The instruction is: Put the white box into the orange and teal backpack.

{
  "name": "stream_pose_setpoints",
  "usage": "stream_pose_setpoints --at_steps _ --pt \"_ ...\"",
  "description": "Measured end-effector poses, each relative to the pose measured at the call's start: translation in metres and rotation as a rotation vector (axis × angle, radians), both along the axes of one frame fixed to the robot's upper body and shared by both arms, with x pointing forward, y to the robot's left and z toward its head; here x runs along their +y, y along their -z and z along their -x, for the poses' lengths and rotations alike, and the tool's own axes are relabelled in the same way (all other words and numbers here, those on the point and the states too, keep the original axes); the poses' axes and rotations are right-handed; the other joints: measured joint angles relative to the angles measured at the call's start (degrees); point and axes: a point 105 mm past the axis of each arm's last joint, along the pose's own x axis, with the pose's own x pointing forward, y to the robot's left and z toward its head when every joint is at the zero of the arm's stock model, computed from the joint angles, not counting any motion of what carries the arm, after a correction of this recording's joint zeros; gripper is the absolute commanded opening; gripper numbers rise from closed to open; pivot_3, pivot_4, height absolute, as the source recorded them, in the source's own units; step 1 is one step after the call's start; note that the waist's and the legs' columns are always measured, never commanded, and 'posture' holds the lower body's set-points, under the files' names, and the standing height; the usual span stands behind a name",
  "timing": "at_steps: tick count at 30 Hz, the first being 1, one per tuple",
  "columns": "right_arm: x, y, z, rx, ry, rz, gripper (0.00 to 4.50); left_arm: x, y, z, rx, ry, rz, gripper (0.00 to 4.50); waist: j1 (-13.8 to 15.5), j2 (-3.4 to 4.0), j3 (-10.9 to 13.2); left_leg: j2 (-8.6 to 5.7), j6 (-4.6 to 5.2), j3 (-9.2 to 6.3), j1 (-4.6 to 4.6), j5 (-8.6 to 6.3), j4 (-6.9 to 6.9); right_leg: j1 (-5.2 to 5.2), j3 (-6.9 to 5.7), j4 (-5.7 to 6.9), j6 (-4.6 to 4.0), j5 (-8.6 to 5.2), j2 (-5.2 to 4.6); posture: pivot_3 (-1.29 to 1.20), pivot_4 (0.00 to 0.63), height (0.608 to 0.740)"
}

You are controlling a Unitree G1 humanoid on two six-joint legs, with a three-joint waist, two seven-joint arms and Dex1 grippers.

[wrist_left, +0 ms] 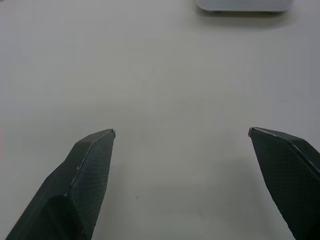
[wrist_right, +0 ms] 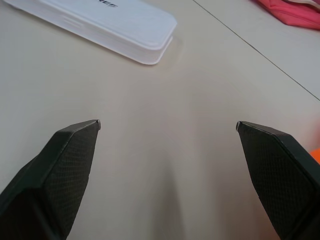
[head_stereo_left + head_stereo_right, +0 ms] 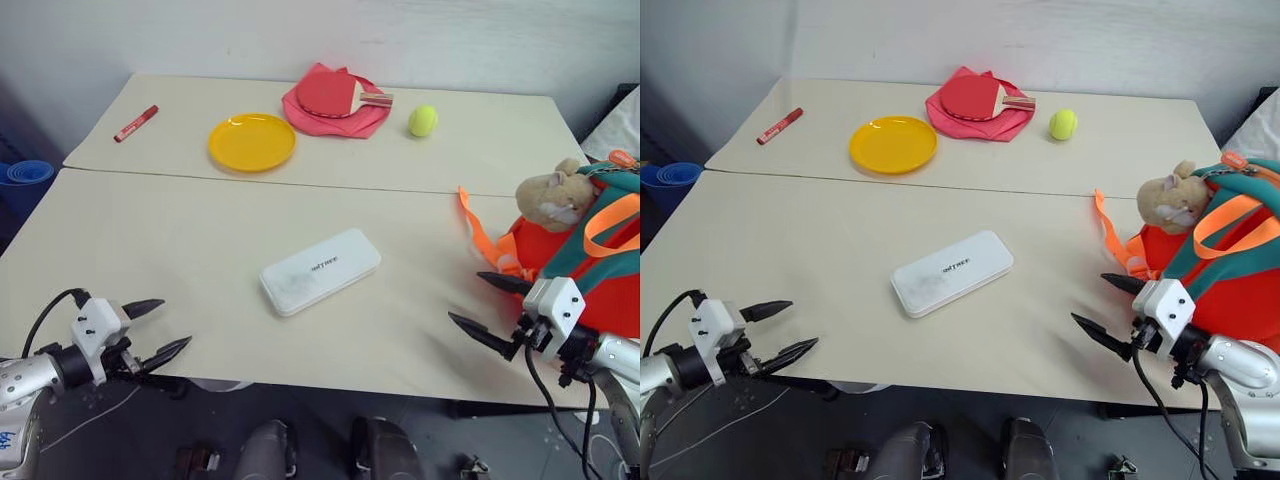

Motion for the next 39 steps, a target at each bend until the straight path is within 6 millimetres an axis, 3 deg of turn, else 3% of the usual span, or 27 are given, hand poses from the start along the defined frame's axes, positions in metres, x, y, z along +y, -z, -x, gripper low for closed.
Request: stream_pose_setpoints --at_steps 6,7,10,15,17,19,22,23,30,34,39 --pt "0.008 0.007 -0.002 0.034 -0.020 -0.002 4.48 -0.002 -0.006 -0.011 -0.004 -0.004 -0.003 4.50 0.2 0.00 0.0 -0.01 -0.10 -0.02 0.00 -0.04 0.03 0.01 -0.01 0.04 0.00 0.00 -0.02 0.00 0.150 0.740" --pt "0.013 0.008 -0.004 0.059 -0.032 -0.006 4.10 -0.007 -0.010 -0.015 -0.012 0.012 0.009 4.50 0.1 0.00 0.0 -0.01 -0.11 -0.02 0.00 -0.03 0.04 0.01 -0.01 0.05 0.00 0.00 -0.02 0.00 0.150 0.740" --pt "0.031 0.008 -0.014 0.151 -0.067 0.021 3.24 -0.020 -0.013 -0.022 0.003 0.059 -0.005 3.95 -0.3 0.04 0.0 0.00 -0.19 0.00 0.01 0.09 0.02 -0.04 0.04 0.07 0.00 0.00 -0.01 0.00 0.150 0.740" --pt "0.074 -0.053 -0.050 0.074 -0.064 0.038 1.46 -0.043 -0.008 -0.022 0.062 0.114 -0.012 2.39 -1.5 0.19 0.1 0.04 -0.21 -0.08 -0.05 0.17 -0.05 -0.15 -0.03 0.09 -0.08 -0.04 0.01 0.00 0.150 0.740" --pt "0.085 -0.062 -0.059 0.055 -0.051 0.054 0.78 -0.059 -0.012 -0.022 0.055 0.151 0.016 1.79 -1.3 0.18 0.1 0.03 -0.21 -0.11 -0.11 0.18 -0.06 -0.14 -0.08 0.05 -0.08 -0.04 0.01 0.00 0.150 0.740" --pt "0.093 -0.059 -0.074 0.071 -0.011 0.066 0.04 -0.067 -0.013 -0.025 0.058 0.152 0.039 1.12 -1.1 0.18 0.1 -0.02 -0.12 -0.05 -0.12 0.20 0.03 -0.12 -0.06 0.06 -0.08 -0.04 -0.01 0.00 0.150 0.740" --pt "0.092 -0.046 -0.103 0.101 0.096 0.126 0.00 -0.080 -0.022 -0.037 0.019 0.154 0.079 0.13 -0.9 0.18 0.1 -0.11 0.02 0.00 -0.22 0.26 0.16 -0.14 -0.05 0.10 0.03 0.02 -0.04 0.00 0.150 0.740" --pt "0.091 -0.043 -0.110 0.106 0.124 0.139 0.00 -0.083 -0.023 -0.039 0.017 0.153 0.078 0.06 -0.9 0.18 0.1 -0.11 0.03 0.00 -0.23 0.27 0.16 -0.14 -0.06 0.10 0.04 0.02 -0.04 0.00 0.150 0.740" --pt "0.106 -0.028 -0.135 0.176 0.182 0.129 0.00 -0.092 -0.022 -0.051 0.056 0.136 0.086 0.06 -1.6 0.18 0.1 -0.07 0.02 0.01 -0.28 0.37 0.11 -0.16 -0.10 0.29 0.04 0.02 0.09 0.00 0.150 0.740" --pt "0.112 -0.021 -0.136 0.232 0.144 0.116 0.00 -0.099 -0.012 -0.047 0.121 0.167 0.084 0.06 -1.7 0.18 0.1 -0.07 0.04 0.03 -0.29 0.38 0.13 -0.16 -0.09 0.29 0.04 0.02 0.11 0.00 0.150 0.740" --pt "0.128 -0.013 -0.126 0.292 0.039 0.101 0.00 -0.102 -0.014 -0.052 0.142 0.160 0.089 0.06 -1.6 0.18 0.1 -0.06 0.00 -0.01 -0.29 0.41 0.12 -0.17 -0.09 0.33 0.04 0.02 0.11 0.00 0.150 0.740"
